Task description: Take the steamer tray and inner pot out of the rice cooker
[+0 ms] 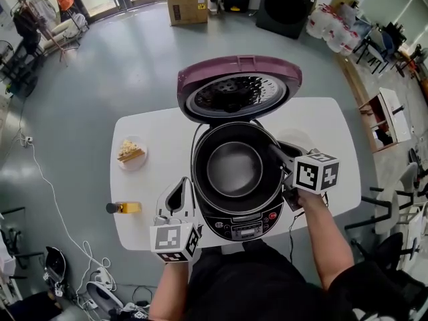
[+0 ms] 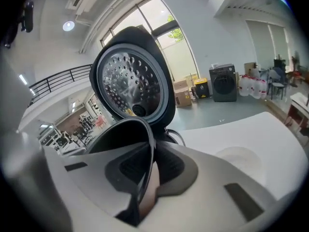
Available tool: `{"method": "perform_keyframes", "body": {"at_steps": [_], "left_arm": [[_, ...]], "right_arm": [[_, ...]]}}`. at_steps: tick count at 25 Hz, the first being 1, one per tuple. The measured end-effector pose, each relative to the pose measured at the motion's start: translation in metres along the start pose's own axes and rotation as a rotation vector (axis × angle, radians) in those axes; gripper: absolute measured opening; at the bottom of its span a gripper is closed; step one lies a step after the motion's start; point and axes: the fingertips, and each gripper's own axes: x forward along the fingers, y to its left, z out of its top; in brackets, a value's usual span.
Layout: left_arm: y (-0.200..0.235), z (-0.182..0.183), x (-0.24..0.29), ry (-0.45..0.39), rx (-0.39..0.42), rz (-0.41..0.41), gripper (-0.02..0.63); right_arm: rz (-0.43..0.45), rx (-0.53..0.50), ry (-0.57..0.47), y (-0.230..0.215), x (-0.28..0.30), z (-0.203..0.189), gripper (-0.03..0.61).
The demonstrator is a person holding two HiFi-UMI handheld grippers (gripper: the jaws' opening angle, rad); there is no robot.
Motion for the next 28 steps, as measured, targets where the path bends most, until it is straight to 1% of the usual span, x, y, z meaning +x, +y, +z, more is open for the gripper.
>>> {"method": "perform_keyframes", "body": {"at_steps": [3,7,11,14,18,21,25,28], "left_arm": [[-0.002,0.003,-0.002,-0.007,0.009,0.002,0.000],[-0.012,0.015,-0.004,-0.036,0.040,-0.014,0.000],[-0.030,0.032,-0.012,-0.089,0.067,-0.027,0.000],[-0.046,0.047,-0.021,-0.132,0.080,-0.038,0.000],[-0.069,0.058,-0.026,-0.173,0.130,-0.063,0.000],[-0.095,0.058,-0.020,-0.182,0.149,-0.091,0.000],[-0.137,0.062,-0.010,-0.187,0.164,-0.145,0.000],[-0.171,0.064,0.000,-0.186,0.180,-0.200,0.000]], "right_arm": [[0.040,0.027,-0.033,0.010,-0.012,0.012,0.037],[0.087,0.054,-0.076,0.023,-0.029,0.028,0.037],[0.130,0.090,-0.116,0.028,-0.055,0.042,0.038],[0.136,0.115,-0.155,0.026,-0.085,0.052,0.037],[0.121,0.128,-0.226,0.014,-0.126,0.068,0.038],[0.099,0.136,-0.275,-0.010,-0.158,0.075,0.038],[0.035,0.168,-0.325,-0.052,-0.201,0.078,0.038],[-0.027,0.200,-0.356,-0.084,-0.228,0.072,0.038]]}}
